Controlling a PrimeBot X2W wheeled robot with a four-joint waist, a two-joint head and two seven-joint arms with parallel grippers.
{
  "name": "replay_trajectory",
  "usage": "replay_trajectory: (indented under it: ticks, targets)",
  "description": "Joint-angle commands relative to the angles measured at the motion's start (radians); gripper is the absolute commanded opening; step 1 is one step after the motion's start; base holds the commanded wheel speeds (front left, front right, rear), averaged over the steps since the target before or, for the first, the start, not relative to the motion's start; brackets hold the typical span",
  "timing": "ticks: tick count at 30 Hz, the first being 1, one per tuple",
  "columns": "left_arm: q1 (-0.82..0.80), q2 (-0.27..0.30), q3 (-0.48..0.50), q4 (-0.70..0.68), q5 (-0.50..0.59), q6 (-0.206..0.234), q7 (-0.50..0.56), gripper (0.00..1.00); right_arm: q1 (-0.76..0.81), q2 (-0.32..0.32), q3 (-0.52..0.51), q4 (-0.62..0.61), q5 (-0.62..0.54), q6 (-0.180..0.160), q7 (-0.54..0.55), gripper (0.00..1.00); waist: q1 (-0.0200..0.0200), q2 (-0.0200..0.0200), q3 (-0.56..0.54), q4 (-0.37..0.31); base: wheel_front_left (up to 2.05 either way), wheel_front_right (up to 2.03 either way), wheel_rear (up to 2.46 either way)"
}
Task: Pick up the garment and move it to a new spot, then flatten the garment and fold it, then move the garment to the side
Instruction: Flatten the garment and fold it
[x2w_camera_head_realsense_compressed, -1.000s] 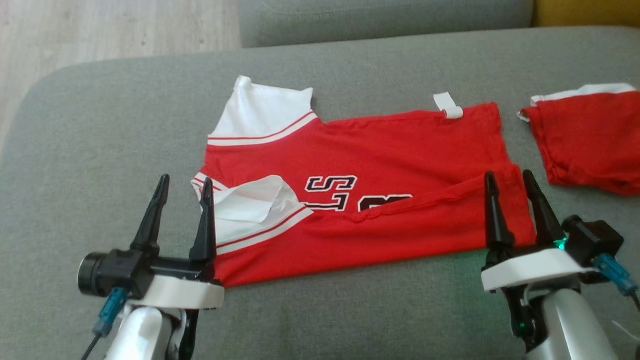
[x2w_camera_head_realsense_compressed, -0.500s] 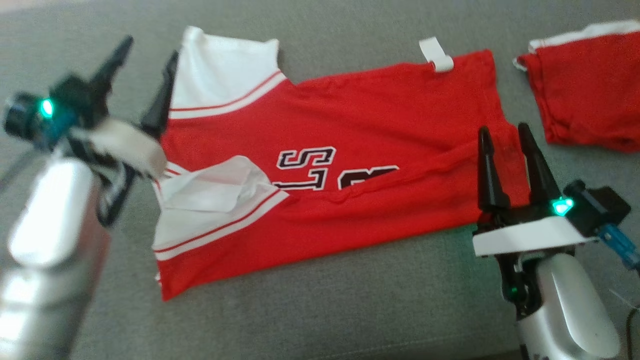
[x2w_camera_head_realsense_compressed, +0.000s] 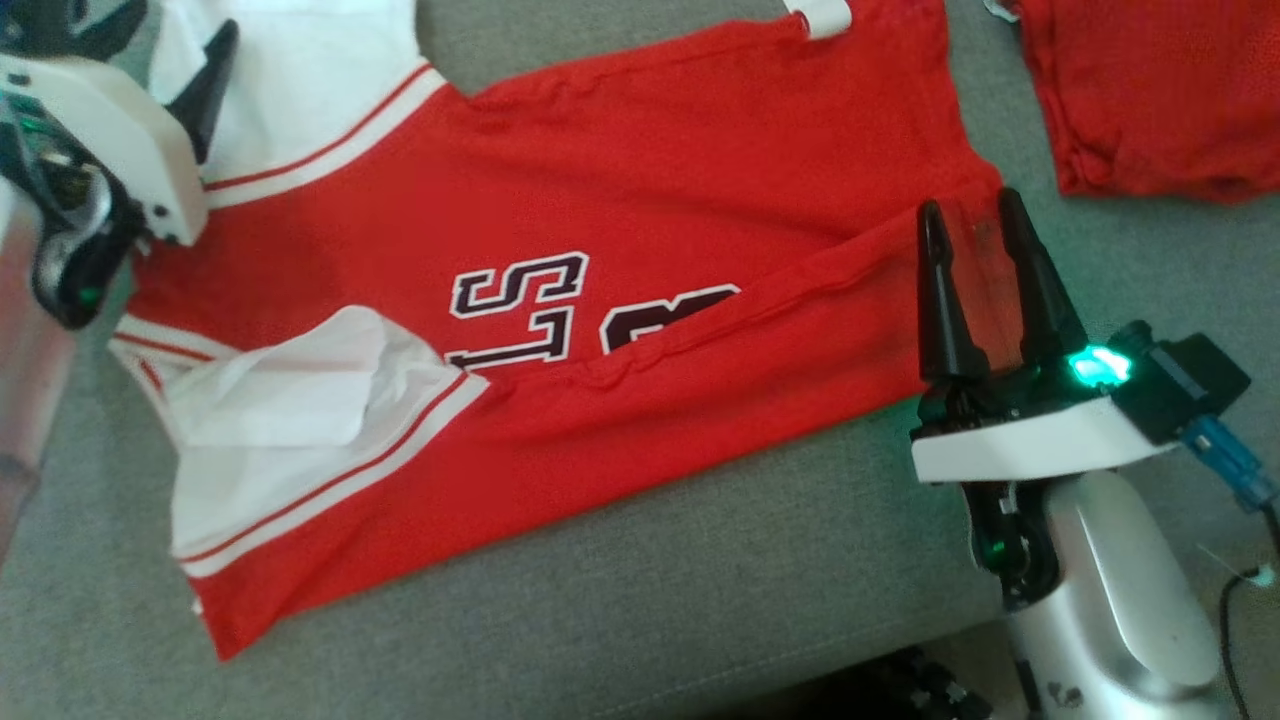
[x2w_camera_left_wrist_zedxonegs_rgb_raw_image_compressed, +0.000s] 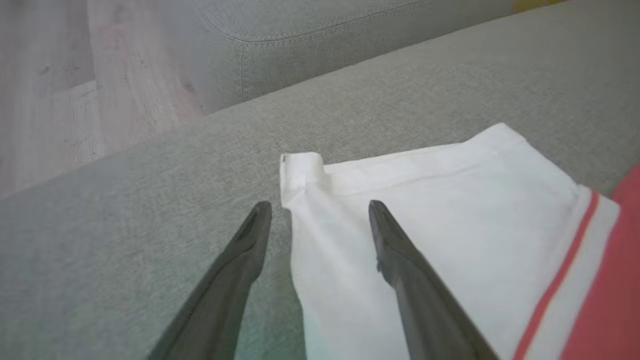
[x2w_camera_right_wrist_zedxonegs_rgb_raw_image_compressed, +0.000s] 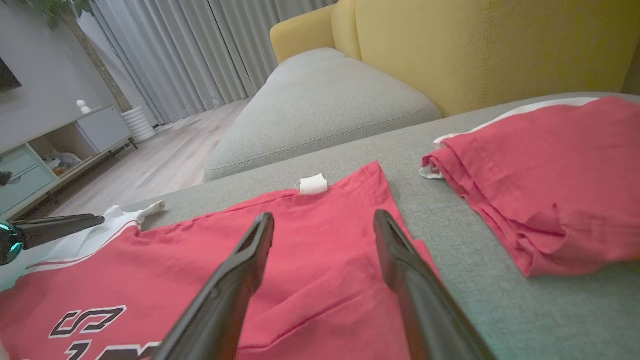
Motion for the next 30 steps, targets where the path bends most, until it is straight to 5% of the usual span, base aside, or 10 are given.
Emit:
replay_trajectory:
  ticks: [1,14,15,16,30]
  targets:
    - [-0.054,0.061,0.023,-0.011,-0.01,0.002,-0.001,1.0,-0.021,-0.005,0.025,-0.041,0.007,-0.001,-0.011,1.0,-0.0003,0.0001,0.024,-0.022,0.0,0.0,0.0]
    - [-0.153,0.087,-0.108,0.108,-0.117,0.002,-0.004,0.96,-0.02,-0.005,0.021,-0.083,0.001,-0.001,-0.013,1.0,-0.0003,0.0001,0.062,-0.034,0.0,0.0,0.0]
    - [-0.155,0.083,-0.121,0.107,-0.131,0.002,0.001,0.3,-0.019,-0.005,0.02,-0.084,-0.001,-0.001,-0.013,1.0,-0.0003,0.0001,0.062,-0.032,0.0,0.0,0.0]
    - [-0.156,0.079,-0.147,0.095,-0.161,0.002,0.0,0.0,-0.019,-0.005,0.017,-0.082,-0.004,-0.001,-0.013,1.0,-0.0003,0.0001,0.06,-0.027,0.0,0.0,0.0]
    - [-0.102,0.008,-0.194,0.077,-0.103,0.002,-0.437,0.0,-0.023,-0.005,-0.068,-0.054,-0.127,-0.001,0.059,1.0,-0.0003,0.0001,-0.095,0.109,0.0,0.0,0.0]
